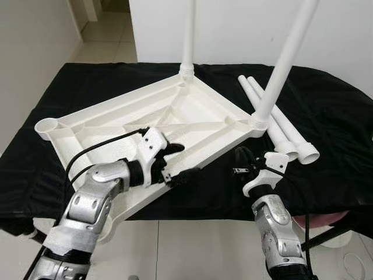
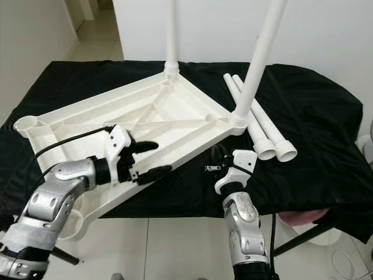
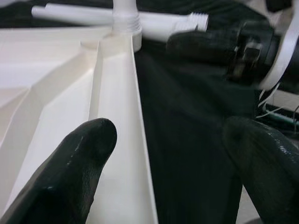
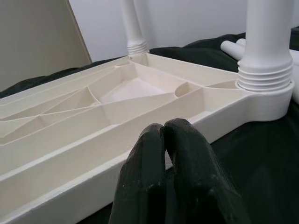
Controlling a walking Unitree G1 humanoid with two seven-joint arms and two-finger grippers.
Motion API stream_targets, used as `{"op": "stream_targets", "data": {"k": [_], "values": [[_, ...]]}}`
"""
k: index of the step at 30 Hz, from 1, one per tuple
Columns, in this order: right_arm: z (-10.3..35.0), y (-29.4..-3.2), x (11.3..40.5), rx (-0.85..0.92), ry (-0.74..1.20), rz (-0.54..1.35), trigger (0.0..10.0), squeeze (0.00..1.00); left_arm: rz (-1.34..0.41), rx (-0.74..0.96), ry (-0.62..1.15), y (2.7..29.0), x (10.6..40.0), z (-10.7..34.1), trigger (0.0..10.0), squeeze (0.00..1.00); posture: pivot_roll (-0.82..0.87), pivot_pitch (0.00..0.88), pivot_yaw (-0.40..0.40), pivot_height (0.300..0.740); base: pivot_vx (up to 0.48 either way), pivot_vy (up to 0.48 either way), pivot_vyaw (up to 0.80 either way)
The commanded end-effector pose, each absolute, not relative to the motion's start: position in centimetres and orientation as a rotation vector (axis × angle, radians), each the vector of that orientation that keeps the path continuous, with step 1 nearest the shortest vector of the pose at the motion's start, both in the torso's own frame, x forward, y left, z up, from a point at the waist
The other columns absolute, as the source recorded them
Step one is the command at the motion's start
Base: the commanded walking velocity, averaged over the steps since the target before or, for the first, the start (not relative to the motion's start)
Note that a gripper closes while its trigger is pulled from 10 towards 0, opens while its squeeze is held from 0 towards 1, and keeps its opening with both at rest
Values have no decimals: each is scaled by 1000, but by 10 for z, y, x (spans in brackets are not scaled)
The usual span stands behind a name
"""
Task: Building children table
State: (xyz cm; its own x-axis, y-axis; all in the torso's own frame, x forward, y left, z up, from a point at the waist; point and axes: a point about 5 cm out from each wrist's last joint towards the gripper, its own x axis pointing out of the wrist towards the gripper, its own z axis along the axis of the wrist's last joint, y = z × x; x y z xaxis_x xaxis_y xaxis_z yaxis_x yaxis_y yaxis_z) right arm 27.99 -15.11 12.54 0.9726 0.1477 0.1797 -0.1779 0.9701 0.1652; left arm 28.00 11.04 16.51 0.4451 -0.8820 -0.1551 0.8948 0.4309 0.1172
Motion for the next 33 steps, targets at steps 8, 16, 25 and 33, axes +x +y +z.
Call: {"op": "stream_targets", "data": {"k": [8, 16, 25, 33], "values": [[124, -146, 285, 189, -147, 189, 10000, 0, -973, 249, 255, 122, 280, 137, 10000, 0, -55, 0, -16, 740, 0, 0, 0], [125, -147, 286, 187, -147, 194, 10000, 0, -831, 221, 340, 128, 286, 127, 10000, 0, -56, 0, -20, 740, 0, 0, 0], [124, -150, 285, 176, -143, 189, 10000, 0, -841, 204, 320, 116, 286, 127, 10000, 0, -66, 0, -22, 740, 0, 0, 0], [124, -151, 288, 174, -145, 182, 10000, 0, -1026, 211, 245, 98, 269, 135, 10000, 0, -70, 0, -23, 740, 0, 0, 0]]}}
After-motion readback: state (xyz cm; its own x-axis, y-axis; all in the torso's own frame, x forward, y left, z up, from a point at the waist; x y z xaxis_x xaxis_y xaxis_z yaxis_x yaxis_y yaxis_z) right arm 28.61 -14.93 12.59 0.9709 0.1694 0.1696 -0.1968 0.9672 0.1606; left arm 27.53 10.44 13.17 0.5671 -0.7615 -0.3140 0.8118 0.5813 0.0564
